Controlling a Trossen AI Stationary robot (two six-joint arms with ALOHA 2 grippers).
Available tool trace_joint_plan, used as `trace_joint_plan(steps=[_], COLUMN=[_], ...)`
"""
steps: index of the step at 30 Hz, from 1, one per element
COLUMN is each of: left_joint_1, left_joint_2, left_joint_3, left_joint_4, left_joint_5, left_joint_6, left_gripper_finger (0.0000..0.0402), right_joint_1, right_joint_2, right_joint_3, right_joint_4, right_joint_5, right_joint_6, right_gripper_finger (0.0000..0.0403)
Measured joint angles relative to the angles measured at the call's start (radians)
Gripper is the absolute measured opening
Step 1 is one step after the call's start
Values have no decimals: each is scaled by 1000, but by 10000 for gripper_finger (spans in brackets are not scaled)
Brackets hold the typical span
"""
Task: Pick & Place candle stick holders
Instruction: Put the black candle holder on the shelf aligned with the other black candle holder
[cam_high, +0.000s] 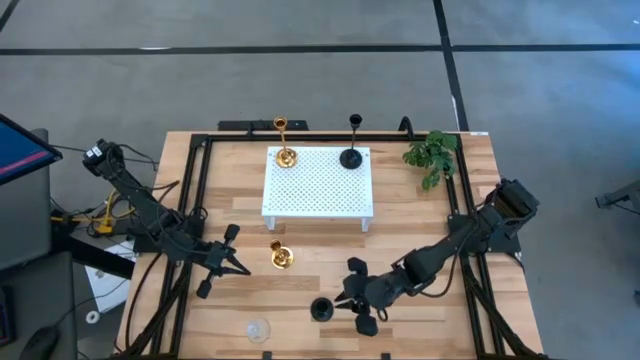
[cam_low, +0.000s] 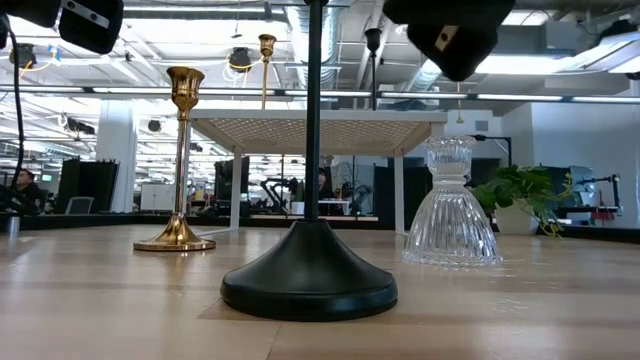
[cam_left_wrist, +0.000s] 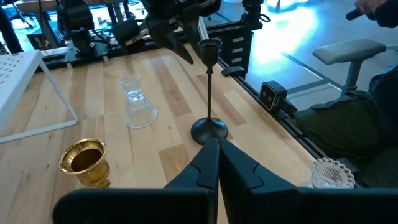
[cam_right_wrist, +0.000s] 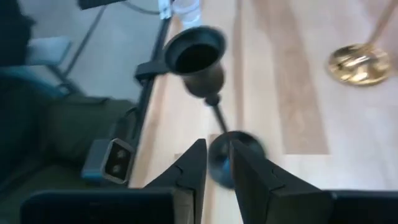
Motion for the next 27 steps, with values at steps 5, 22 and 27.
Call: trace_joint_plan(steps=[5,22,27], left_joint_1=[0,0,0], left_joint_2=[0,0,0], left_joint_3=[0,0,0], left_joint_4=[0,0,0], left_joint_5=[0,0,0], left_joint_6=[-5,-26,-26], left_gripper_finger=[10,7,7], right_joint_1=[25,9,6], right_joint_2=[19,146,146], right_joint_3=[-1,0,0], right_joint_4=[12,201,234], right_joint_5=[82,93,81], right_joint_6=[24,112,104], right_gripper_finger=[63,152,205])
